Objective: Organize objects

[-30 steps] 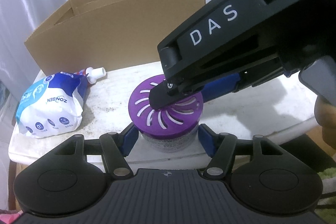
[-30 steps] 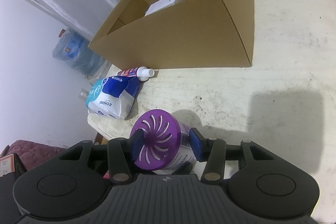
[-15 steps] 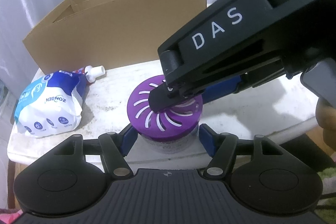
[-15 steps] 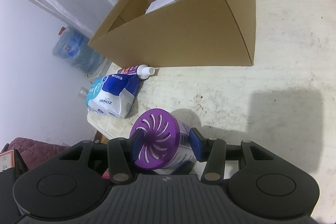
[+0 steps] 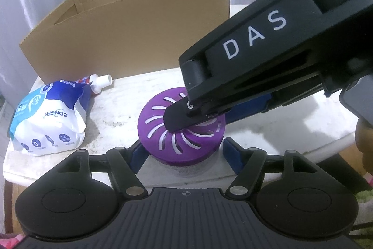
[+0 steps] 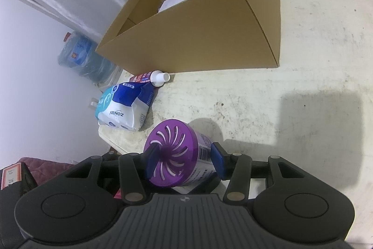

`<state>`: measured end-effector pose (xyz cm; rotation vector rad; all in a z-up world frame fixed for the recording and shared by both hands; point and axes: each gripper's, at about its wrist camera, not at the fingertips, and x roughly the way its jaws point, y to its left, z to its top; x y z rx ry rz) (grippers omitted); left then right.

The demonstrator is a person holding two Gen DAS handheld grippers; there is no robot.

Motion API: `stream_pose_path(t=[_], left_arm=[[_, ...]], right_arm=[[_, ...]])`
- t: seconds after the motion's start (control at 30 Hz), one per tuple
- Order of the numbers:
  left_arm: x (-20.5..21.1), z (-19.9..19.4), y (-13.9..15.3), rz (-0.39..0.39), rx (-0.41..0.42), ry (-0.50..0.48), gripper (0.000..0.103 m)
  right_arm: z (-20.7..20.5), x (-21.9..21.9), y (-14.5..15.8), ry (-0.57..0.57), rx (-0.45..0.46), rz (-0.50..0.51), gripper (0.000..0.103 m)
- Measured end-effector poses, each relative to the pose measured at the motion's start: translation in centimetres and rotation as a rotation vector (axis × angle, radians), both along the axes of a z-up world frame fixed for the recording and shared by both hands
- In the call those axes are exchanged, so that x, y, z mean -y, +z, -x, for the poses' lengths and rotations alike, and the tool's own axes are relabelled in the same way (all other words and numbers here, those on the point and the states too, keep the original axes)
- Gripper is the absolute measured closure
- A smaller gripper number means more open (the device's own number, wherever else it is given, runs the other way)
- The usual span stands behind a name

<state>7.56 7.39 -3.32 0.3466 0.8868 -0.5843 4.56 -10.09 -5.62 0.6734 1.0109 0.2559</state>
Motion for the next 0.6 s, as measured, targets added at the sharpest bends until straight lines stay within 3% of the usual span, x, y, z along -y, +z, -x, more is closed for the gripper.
stream_pose_path(t=[0.6], left_arm=[[0.64,-0.21,0.02,0.012,-0.003,-0.019,0.032]], right_arm=[[0.14,0.43,-0.03,-0.022,-0.01,0.008,0.05]])
